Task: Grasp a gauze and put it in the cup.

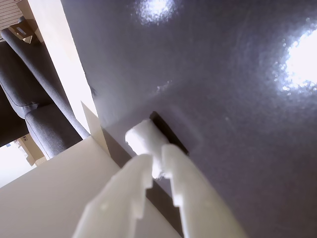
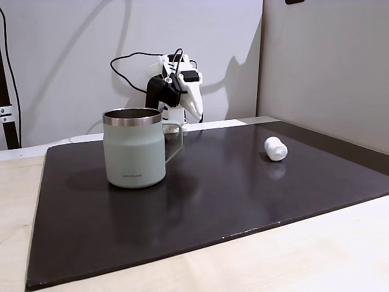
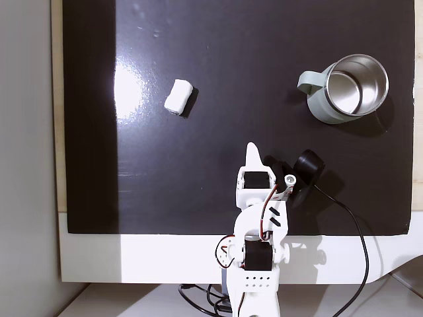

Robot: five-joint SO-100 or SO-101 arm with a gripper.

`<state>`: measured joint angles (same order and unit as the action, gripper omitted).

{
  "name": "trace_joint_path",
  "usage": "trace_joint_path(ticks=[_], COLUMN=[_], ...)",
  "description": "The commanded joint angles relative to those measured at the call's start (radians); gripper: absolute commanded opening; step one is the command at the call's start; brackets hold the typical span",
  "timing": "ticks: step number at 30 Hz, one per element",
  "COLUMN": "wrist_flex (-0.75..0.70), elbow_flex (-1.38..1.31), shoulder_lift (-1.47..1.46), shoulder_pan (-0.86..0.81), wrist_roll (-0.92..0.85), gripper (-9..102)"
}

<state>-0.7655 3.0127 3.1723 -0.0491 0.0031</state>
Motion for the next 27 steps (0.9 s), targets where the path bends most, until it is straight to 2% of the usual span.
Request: trace_joint_path(ticks=[1, 15, 19, 23, 27], wrist_flex=[0.025, 0.025, -0.037, -0.089, -0.115], elbow_flex=[-0.008, -0.008, -0.041, -0.167, -0.436], shoulder_lift=[0.005, 0.005, 0.005, -0.052, -0.342], shoulder_pan=[0.044, 0.049, 0.066, 0.106, 0.160], wrist_roll=[-0.032, -0.038, -0.072, -0.141, -0.184], gripper=[0, 0, 0, 0, 0])
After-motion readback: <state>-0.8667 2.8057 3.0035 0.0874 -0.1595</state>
